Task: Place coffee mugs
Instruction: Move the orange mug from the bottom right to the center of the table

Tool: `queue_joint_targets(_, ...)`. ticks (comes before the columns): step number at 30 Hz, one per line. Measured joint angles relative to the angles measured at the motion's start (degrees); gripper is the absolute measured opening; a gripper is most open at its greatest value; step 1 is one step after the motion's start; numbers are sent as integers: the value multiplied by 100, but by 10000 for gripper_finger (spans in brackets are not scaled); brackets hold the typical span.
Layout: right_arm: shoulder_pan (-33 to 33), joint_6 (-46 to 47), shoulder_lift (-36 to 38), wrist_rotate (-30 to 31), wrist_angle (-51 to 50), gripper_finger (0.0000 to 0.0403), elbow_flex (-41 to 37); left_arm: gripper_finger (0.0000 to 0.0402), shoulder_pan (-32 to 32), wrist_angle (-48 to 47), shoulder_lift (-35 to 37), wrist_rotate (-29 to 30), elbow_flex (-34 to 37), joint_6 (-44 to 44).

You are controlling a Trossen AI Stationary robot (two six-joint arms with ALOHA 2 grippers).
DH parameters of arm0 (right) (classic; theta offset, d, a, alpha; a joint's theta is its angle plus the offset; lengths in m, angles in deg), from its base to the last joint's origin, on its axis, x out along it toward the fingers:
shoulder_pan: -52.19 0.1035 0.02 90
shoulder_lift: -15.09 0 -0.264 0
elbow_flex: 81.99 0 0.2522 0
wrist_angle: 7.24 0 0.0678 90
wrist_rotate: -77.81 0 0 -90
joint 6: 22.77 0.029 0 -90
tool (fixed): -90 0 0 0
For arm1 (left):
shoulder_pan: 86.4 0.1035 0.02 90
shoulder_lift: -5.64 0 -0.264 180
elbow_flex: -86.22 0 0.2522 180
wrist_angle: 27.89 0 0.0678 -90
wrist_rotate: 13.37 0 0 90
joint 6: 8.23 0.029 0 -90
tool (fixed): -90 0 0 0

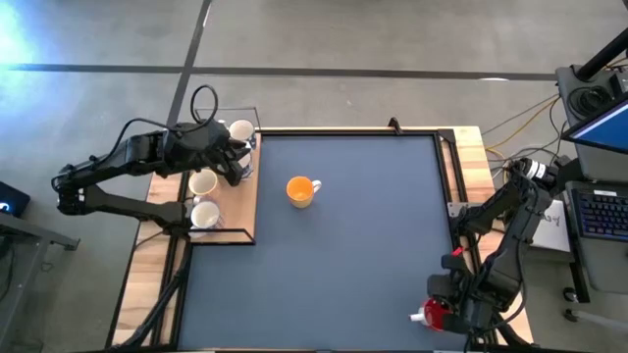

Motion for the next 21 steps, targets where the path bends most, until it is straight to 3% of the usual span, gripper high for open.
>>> queue_joint_targets(12,-2,46,2,-41,309,65,-409,71,0,-4,0,0,0,0)
queue_joint_targets(21,-224,123,6,-61,429,16,-474,71,-1,-85,0,-2,0,0)
